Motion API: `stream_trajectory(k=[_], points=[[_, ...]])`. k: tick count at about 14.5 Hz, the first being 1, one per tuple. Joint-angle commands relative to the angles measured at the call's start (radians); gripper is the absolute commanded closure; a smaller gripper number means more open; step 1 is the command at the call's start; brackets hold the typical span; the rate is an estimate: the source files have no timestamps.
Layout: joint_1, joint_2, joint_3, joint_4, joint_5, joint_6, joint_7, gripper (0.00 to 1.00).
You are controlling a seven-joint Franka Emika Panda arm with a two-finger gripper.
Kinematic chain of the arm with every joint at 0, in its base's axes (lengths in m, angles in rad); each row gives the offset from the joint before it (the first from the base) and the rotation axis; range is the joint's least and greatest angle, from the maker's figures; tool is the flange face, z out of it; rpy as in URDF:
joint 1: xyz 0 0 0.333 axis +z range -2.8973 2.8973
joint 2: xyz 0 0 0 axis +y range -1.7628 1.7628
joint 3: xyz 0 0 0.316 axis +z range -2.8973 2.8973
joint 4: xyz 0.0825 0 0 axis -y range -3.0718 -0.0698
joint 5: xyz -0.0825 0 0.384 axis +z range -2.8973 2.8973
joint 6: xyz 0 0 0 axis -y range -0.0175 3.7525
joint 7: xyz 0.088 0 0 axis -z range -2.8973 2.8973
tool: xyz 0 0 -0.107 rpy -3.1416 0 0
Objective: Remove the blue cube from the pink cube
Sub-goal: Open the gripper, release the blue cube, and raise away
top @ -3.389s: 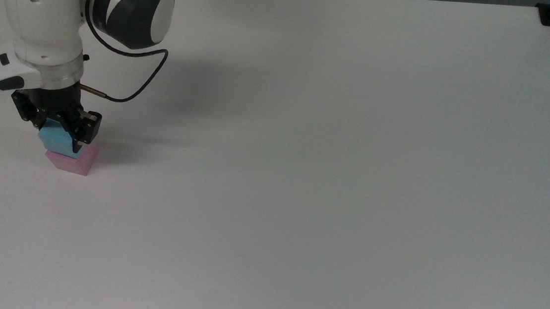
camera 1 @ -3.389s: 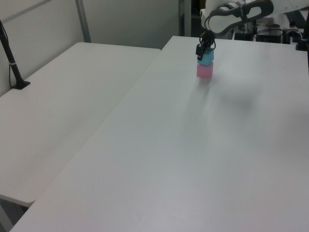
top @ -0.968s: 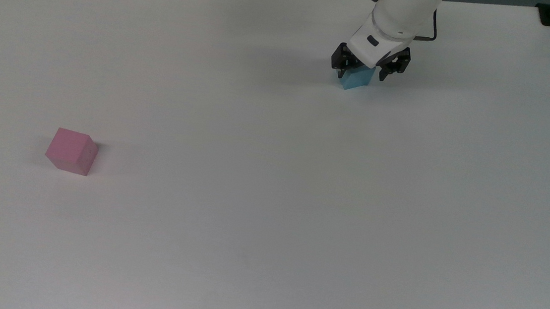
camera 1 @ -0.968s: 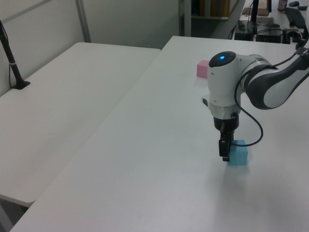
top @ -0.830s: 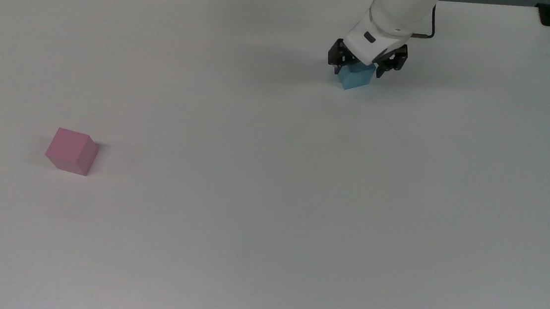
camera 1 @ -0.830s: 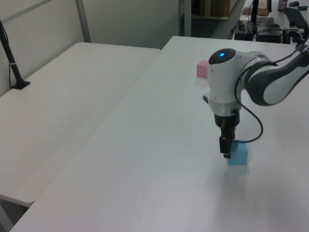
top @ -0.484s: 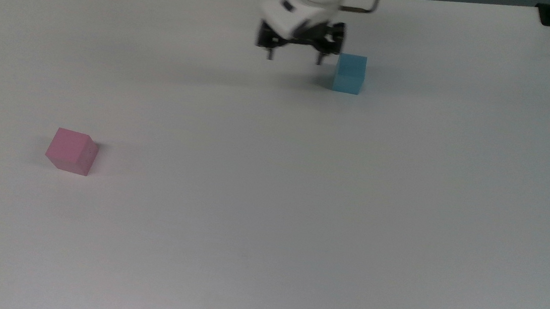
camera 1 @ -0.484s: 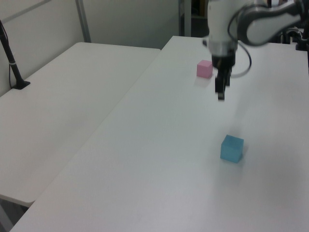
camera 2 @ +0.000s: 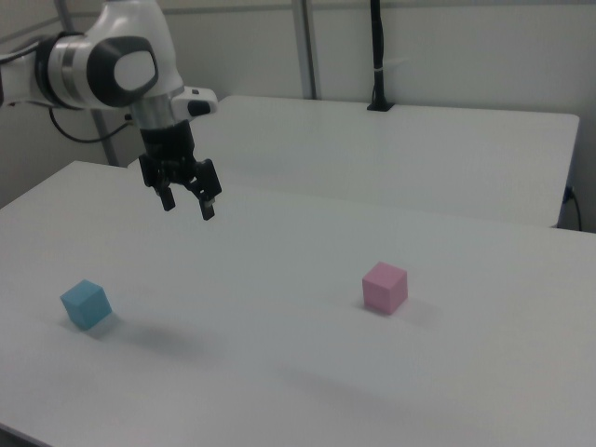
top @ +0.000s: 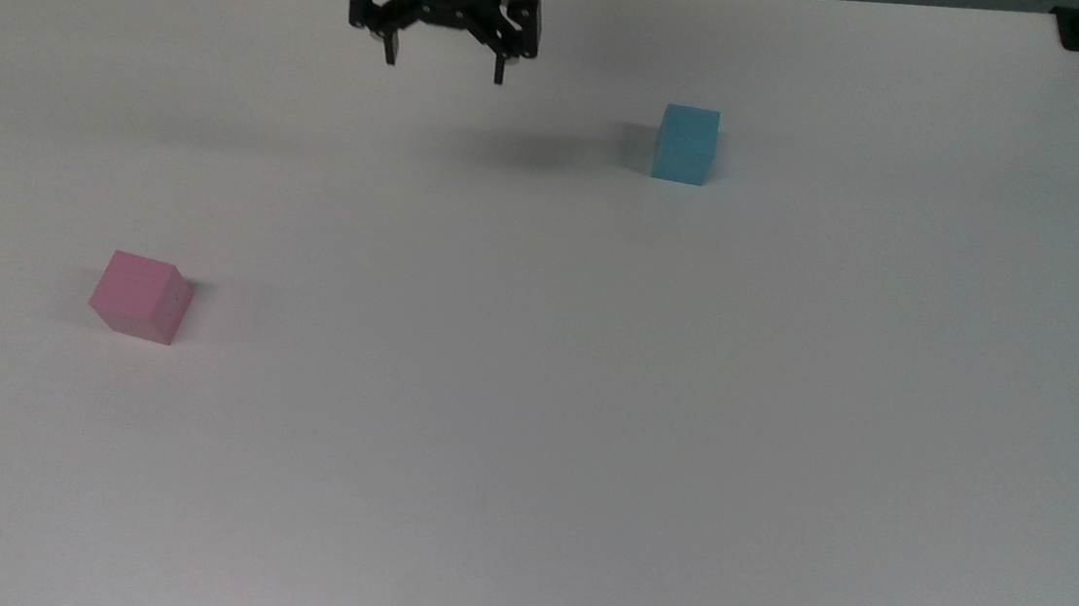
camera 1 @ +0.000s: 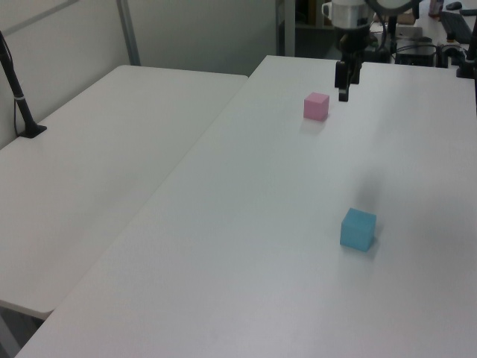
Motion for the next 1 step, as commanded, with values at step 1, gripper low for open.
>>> stream_trajectory(k=[1], points=[[-0.017,-0.035,-0.045,0.071,0.004,-0.112,-0.016,0.0]])
